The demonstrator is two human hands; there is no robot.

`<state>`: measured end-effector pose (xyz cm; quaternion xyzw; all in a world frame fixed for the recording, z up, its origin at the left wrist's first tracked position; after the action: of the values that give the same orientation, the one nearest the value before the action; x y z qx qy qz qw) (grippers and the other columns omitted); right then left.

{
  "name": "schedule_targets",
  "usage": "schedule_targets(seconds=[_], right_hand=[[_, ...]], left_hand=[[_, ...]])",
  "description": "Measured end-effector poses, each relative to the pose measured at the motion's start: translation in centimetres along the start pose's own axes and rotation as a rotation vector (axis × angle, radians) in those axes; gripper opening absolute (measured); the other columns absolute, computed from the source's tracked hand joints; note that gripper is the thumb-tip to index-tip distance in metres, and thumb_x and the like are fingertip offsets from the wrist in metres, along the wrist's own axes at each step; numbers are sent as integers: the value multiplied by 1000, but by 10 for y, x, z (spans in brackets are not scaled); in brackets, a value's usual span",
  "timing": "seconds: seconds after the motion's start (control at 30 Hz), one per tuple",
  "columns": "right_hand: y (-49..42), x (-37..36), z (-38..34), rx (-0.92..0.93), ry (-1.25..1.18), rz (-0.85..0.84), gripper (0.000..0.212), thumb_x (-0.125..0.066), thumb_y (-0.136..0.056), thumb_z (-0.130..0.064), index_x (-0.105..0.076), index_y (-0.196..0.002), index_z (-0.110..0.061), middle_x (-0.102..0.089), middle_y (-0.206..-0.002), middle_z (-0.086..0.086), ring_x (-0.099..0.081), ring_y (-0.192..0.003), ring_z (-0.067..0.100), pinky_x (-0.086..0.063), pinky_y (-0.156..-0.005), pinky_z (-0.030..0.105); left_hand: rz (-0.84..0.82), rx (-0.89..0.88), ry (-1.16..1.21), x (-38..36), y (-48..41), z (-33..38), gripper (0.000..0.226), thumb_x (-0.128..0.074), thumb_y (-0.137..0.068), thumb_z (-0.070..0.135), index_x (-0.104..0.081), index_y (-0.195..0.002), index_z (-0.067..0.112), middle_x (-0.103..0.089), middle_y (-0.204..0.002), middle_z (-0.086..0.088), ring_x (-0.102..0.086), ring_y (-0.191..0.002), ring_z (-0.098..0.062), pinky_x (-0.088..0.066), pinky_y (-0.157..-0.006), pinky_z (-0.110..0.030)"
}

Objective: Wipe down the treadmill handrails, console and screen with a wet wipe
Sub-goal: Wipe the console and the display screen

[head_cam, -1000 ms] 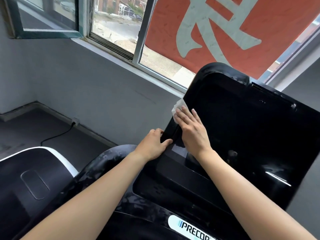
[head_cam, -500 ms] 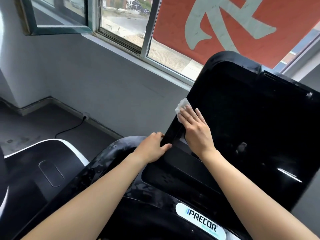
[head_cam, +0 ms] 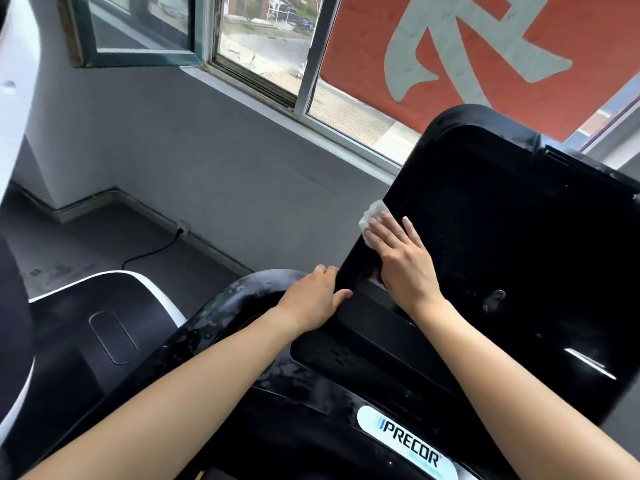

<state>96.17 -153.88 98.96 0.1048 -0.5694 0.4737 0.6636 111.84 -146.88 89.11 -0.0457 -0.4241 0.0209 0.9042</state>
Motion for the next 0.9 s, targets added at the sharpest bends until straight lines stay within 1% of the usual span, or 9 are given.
schedule_targets(seconds=[0.07, 0.17, 0.3, 0.37, 0.5, 0.6, 0.67, 0.77, 0.9], right_hand=[[7, -6, -7, 51, 26, 16, 66, -67, -82, -1, -52, -147, -3, -44, -158, 12, -27, -154, 29, -20, -127, 49], [24, -15, -16, 203, 74, -43, 57, -38, -94, -12, -49, -150, -5, -44, -158, 10, -28, -153, 28, -18, -126, 46], [14, -2, -1, 190, 92, -26, 57, -56, -92, -12, -52, -149, -9, -47, -157, 7, -31, -153, 25, -17, -127, 48], [1, 6, 8, 101, 57, 39, 58, -61, -87, 0, -56, -145, -7, -50, -154, 8, -34, -151, 26, -20, -126, 50], [-6, 7, 9, -14, 7, 126, 59, -59, -82, 15, -61, -138, -2, -55, -149, 13, -37, -150, 29, -25, -125, 51], [6, -3, -4, -3, -25, 137, 52, -55, -85, 12, -61, -136, 2, -56, -148, 16, -36, -150, 31, -25, -125, 50], [18, -8, -16, 71, -40, 114, 42, -47, -93, 3, -64, -132, 2, -59, -145, 16, -41, -147, 32, -29, -123, 50], [26, -10, -21, 169, -1, 69, 43, -40, -98, -4, -66, -131, -1, -59, -144, 15, -45, -144, 30, -32, -122, 48], [8, 0, 0, 34, -11, 124, 45, -42, -92, 4, -66, -130, 2, -59, -144, 17, -44, -145, 30, -28, -124, 47]], left_hand=[[5, -5, -19, 0, 0, 1, 58, -47, -104, 55, -46, -142, 11, -56, -131, -10, -63, -114, -29, -53, -95, -45], [10, -7, -28, -1, 0, 1, 58, -48, -104, 54, -45, -142, 11, -55, -133, -9, -63, -115, -29, -53, -95, -44], [4, -13, -12, -1, -1, -1, 57, -48, -104, 55, -46, -141, 12, -55, -132, -8, -63, -114, -28, -54, -95, -44], [-5, -17, -13, -1, -1, -2, 57, -46, -104, 56, -46, -141, 12, -55, -131, -7, -63, -113, -27, -54, -94, -45], [-2, -11, -17, -3, -1, -5, 58, -45, -104, 58, -45, -141, 13, -55, -131, -7, -63, -113, -27, -55, -93, -45], [11, 1, -14, -5, 0, -4, 57, -46, -104, 57, -46, -140, 13, -55, -131, -8, -62, -114, -28, -53, -94, -44], [11, 4, -17, -4, 0, -3, 55, -47, -104, 56, -46, -139, 13, -55, -131, -7, -62, -114, -28, -52, -94, -44], [6, 15, -22, -3, 0, -2, 54, -48, -104, 54, -46, -139, 13, -55, -132, -8, -62, -115, -28, -52, -93, -43], [-25, 16, -21, -2, -1, -1, 55, -46, -105, 54, -44, -141, 12, -54, -132, -9, -61, -115, -29, -52, -94, -44]])
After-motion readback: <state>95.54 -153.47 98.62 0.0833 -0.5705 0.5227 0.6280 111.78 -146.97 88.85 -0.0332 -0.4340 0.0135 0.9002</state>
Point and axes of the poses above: each hand's wrist, its own y-axis away from the middle knuckle, its own x-axis out of the back of the hand, z = x × y, the point moved 3 cm from there along -y, towards the middle knuckle
